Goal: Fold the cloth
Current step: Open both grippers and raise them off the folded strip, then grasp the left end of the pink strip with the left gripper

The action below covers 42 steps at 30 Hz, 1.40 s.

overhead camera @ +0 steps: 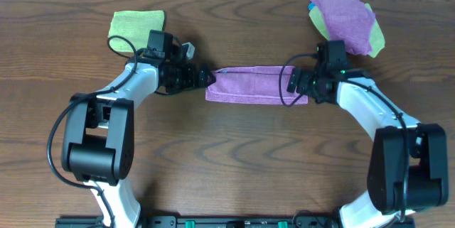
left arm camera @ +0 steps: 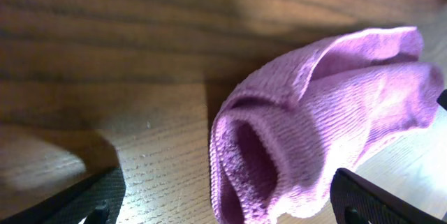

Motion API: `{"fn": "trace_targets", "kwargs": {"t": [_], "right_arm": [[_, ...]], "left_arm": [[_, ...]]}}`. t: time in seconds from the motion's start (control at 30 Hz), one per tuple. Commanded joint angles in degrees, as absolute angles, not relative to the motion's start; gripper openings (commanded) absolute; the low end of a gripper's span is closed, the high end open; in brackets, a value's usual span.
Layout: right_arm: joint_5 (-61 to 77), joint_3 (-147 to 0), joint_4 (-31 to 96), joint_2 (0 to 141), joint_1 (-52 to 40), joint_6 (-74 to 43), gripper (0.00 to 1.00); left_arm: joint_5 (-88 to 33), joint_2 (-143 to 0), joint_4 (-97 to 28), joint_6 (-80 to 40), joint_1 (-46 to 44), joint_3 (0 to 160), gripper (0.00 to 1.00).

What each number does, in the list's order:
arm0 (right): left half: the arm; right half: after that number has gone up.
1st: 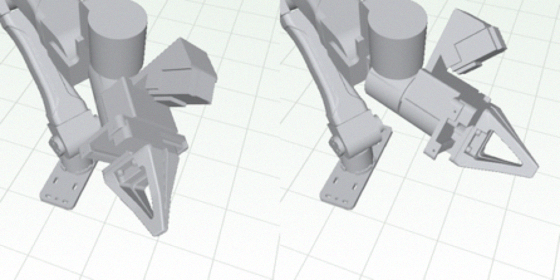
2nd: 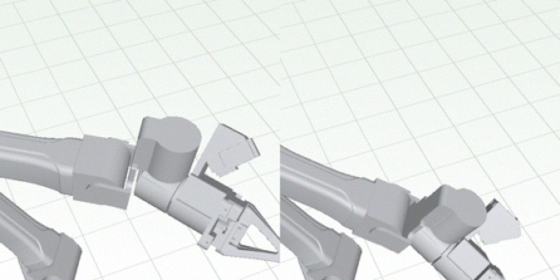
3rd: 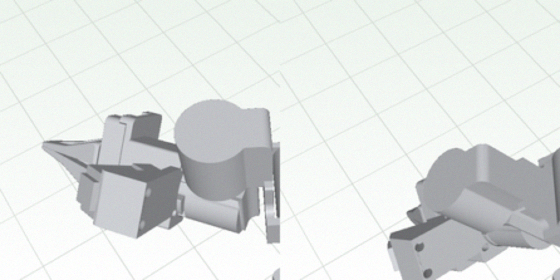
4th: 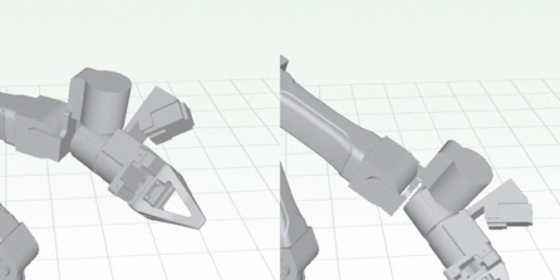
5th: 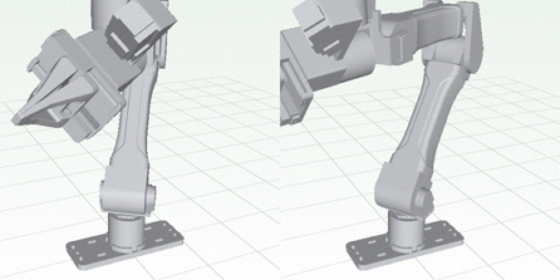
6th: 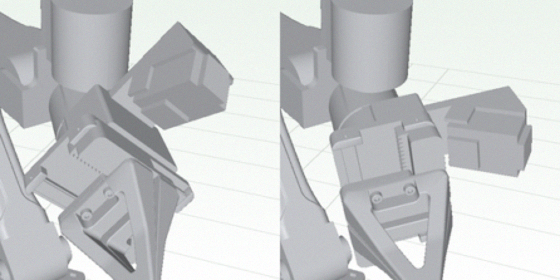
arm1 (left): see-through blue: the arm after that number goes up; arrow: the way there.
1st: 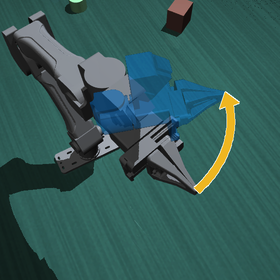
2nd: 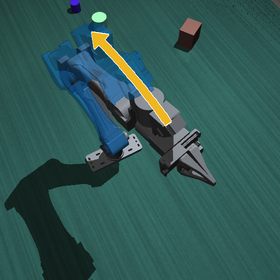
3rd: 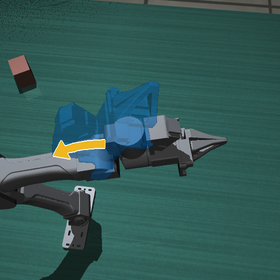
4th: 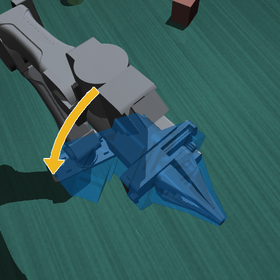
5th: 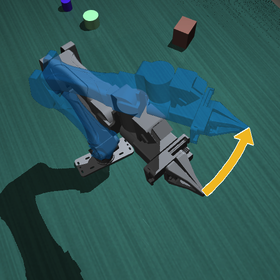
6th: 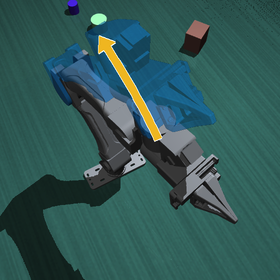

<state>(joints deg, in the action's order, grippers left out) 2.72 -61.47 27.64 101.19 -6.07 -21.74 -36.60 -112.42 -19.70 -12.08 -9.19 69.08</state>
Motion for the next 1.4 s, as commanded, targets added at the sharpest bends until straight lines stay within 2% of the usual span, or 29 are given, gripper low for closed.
{"fn": "trace_targets", "kwargs": {"t": [0.0, 0.3, 0.43, 0.47, 0.57, 0.73, 0.87, 0.97, 1.07, 1.17, 1.27, 1.37], "right_arm": [[1.9, -66.5, 29.8, 101.5, -5.8, -19.5, 0.99], [0.0, -84.2, 49.5, 100.6, -5.9, -17.5, 0.99], [-5.8, -84.3, 54.7, 93.4, -6.4, -17.5, 0.99], [-6.6, -83.2, 55.1, 90.3, -6.5, -16.7, 0.99], [-6.6, -77.6, 54.1, 80.3, -6.4, -15.7, 0.99], [-6.6, -64.9, 51.1, 65.3, -6.4, -14.7, 0.99], [-5.4, -57.6, 51.5, 58.4, -6.4, -14.7, 0.99], [-3.7, -54.0, 52.6, 56.1, -6.4, -14.7, 0.99], [-2.7, -51.7, 52.6, 56.1, -6.4, -15.4, 0.99], [-2.3, -51.2, 52.4, 56.2, -6.4, -15.8, 0.99], [-2.3, -51.2, 51.7, 56.2, -6.4, -15.8, 0.99], [-2.3, -51.2, 51.4, 56.3, -6.4, -15.8, 0.99]], "left_arm": [[-36.1, -112.3, -21.1, -12.4, -8.3, 74.8, 0.95], [-39.6, -105.0, -36.3, -5.6, -8.3, 90.9, 0.95], [-39.9, -98.1, -45.3, 1.8, -7.7, 90.7, 1.00], [-40.0, -96.6, -47.1, 3.3, -7.5, 90.1, 0.92], [-42.4, -91.9, -47.4, 3.5, -7.5, 84.6, 0.87], [-44.9, -83.6, -40.0, 1.1, -7.4, 68.5, 0.87], [-47.3, -77.6, -35.1, -0.1, -7.6, 56.8, 0.91], [-50.2, -75.8, -26.5, -4.2, -7.6, 49.1, 0.95], [-54.5, -77.1, -9.8, -12.3, -7.9, 42.4, 0.97], [-53.1, -80.5, 2.5, -17.9, -8.8, 40.1, 0.98], [-52.5, -85.8, 9.6, -20.1, -9.9, 41.3, 0.95], [-53.8, -90.7, 10.6, -20.4, -11.0, 43.9, 0.90]]}}
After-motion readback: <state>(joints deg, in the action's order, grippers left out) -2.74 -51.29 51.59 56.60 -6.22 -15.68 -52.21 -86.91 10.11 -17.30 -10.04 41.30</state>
